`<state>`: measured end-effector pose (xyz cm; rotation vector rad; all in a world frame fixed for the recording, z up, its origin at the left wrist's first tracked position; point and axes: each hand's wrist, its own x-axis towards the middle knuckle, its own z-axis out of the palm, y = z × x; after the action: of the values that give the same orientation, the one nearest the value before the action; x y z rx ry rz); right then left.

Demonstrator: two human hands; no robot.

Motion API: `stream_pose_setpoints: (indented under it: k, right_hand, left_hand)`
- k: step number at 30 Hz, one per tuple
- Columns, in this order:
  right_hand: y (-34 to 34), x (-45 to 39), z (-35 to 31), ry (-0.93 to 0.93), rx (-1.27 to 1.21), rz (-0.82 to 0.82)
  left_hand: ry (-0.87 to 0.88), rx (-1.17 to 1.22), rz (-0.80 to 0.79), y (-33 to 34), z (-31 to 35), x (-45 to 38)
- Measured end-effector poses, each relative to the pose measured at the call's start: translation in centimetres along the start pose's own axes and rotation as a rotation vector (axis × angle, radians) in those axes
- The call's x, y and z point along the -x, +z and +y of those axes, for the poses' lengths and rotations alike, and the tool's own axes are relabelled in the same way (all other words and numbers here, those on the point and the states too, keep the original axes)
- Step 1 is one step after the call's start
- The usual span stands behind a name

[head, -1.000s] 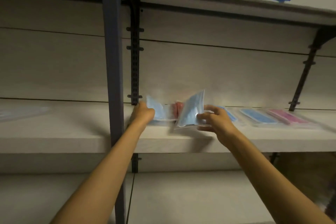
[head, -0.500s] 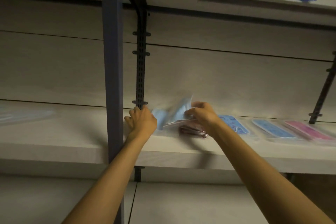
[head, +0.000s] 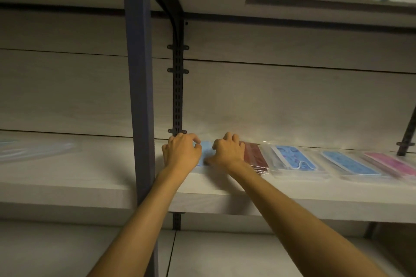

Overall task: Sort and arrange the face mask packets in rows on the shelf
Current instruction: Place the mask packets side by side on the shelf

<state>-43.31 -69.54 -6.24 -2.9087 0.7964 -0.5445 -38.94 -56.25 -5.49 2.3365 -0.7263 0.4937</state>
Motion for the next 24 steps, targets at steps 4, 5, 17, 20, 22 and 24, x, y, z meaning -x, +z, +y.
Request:
stream_pose_setpoints:
  k: [4, 5, 17, 20, 22, 24]
  right_hand:
    - [1.3, 0.0, 0.4, -0.056, 0.027, 0.001]
    - [1.4, 0.1, 0.5, -0.058, 0.027, -0.003]
    - [-2.2, 5.0, 3.7, -0.276, -0.206, 0.200]
    - [-3.6, 7.9, 4.8, -0.302, -0.289, 0.203]
    - [-4.2, 10.0, 5.2, -0.306, -0.334, 0.222]
    - [-4.5, 12.0, 5.0, -0.308, -0.356, 0.227]
  left_hand:
    - [-0.008, 0.023, -0.008, 0.2, 0.2, 0.6]
    - [-0.009, 0.023, -0.016, 0.2, 0.2, 0.7]
    - [0.139, 0.121, -0.108, -1.4, 2.0, 4.5]
    - [0.177, 0.122, -0.120, -2.3, 2.0, 6.6]
    - [0.195, 0.113, -0.092, -3.1, 1.8, 8.2]
    - [0.211, 0.101, -0.077, -4.1, 1.6, 9.9]
